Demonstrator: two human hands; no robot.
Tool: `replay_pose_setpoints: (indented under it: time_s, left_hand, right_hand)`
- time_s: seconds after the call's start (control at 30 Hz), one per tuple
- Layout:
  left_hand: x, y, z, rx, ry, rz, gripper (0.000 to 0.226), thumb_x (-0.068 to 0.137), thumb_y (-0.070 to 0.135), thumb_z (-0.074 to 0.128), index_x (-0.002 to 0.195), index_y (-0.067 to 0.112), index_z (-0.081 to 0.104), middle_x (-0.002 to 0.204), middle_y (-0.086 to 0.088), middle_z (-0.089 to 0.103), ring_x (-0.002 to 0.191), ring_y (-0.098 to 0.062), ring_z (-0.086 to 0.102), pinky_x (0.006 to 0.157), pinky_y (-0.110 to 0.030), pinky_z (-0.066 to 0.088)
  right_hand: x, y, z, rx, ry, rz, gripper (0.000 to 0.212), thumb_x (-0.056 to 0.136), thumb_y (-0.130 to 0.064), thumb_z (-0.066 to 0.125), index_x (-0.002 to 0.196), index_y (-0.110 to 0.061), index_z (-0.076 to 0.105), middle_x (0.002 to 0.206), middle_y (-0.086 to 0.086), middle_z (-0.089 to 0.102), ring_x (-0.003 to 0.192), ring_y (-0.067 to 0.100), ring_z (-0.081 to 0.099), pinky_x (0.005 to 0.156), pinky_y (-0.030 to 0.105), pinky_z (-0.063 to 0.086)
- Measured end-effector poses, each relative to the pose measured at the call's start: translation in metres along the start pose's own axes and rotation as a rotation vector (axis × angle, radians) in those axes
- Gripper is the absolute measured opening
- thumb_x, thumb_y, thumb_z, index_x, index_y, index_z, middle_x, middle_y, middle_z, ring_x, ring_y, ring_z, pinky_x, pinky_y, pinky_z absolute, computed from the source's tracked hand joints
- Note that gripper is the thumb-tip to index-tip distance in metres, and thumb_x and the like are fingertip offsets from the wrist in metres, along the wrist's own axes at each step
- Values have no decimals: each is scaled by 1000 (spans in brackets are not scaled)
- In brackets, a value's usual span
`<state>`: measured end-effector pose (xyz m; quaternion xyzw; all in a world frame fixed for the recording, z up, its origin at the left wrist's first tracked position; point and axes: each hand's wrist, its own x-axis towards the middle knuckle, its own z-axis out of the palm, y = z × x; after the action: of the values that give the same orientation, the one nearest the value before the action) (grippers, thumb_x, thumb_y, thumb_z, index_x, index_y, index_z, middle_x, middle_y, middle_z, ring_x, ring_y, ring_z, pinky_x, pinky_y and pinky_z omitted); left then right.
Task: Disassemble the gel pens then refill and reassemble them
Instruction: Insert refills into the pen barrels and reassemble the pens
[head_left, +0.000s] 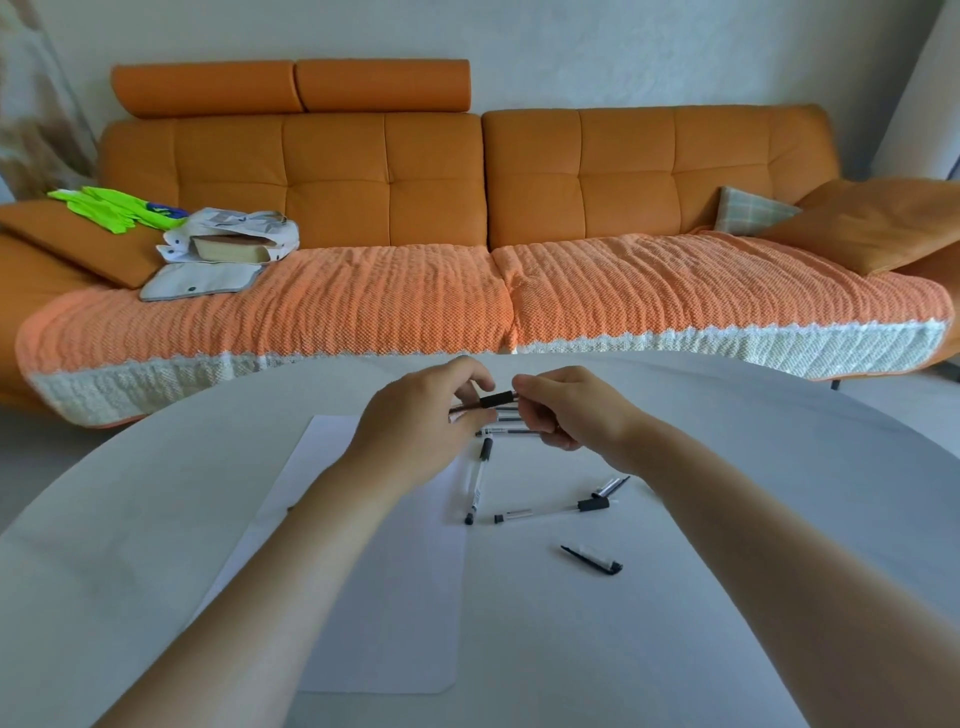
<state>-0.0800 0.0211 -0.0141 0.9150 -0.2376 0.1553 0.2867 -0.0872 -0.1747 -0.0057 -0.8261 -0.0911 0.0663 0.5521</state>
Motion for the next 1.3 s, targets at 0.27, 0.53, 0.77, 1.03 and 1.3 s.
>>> replay_pose_setpoints:
  time_s: [0.27, 0.53, 0.77, 1.03, 1.3]
  left_hand:
    - [2, -5, 14, 127, 90, 154, 10, 89, 22, 68, 98, 24, 70, 87, 11, 66, 82, -10, 57, 65, -27, 46]
    - [0, -10, 28, 75, -99, 114, 17, 97, 19, 56, 105, 22, 71, 83, 5, 58, 81, -16, 56, 68, -36, 49]
    - [-1, -12, 37, 99, -54, 129, 8, 87, 18, 69, 89, 24, 75, 76, 8, 58, 77, -14, 55, 64, -34, 48]
    - [2, -13, 50, 158, -59, 46, 37, 85, 31, 73, 120, 26, 66, 110, 7, 65, 106, -17, 56, 82, -31, 47]
    - [-4, -14, 52, 352, -280, -179, 33, 84, 57, 56, 91, 25, 56, 94, 10, 58, 96, -17, 53, 83, -31, 38]
  right_hand:
    - [2, 12, -4, 65, 2, 74, 44, 101, -29, 48, 61, -9, 53, 56, 5, 38, 46, 18, 31, 50, 29, 22]
    - [1, 24, -8, -44, 14, 106, 41, 100, -23, 52, 64, -8, 63, 55, 2, 40, 45, 14, 31, 45, 21, 27]
    - [3, 32, -11, -477, 19, 77, 21, 96, -33, 57, 97, -25, 76, 80, -14, 62, 69, 3, 53, 61, 19, 39]
    - [14, 45, -17, -842, 141, -78, 17, 96, -35, 59, 106, -35, 74, 94, -17, 64, 94, 12, 56, 82, 27, 39]
    - [16, 74, -27, -931, 306, 0, 16, 93, -34, 62, 104, -32, 73, 106, -10, 66, 102, 17, 57, 91, 32, 37]
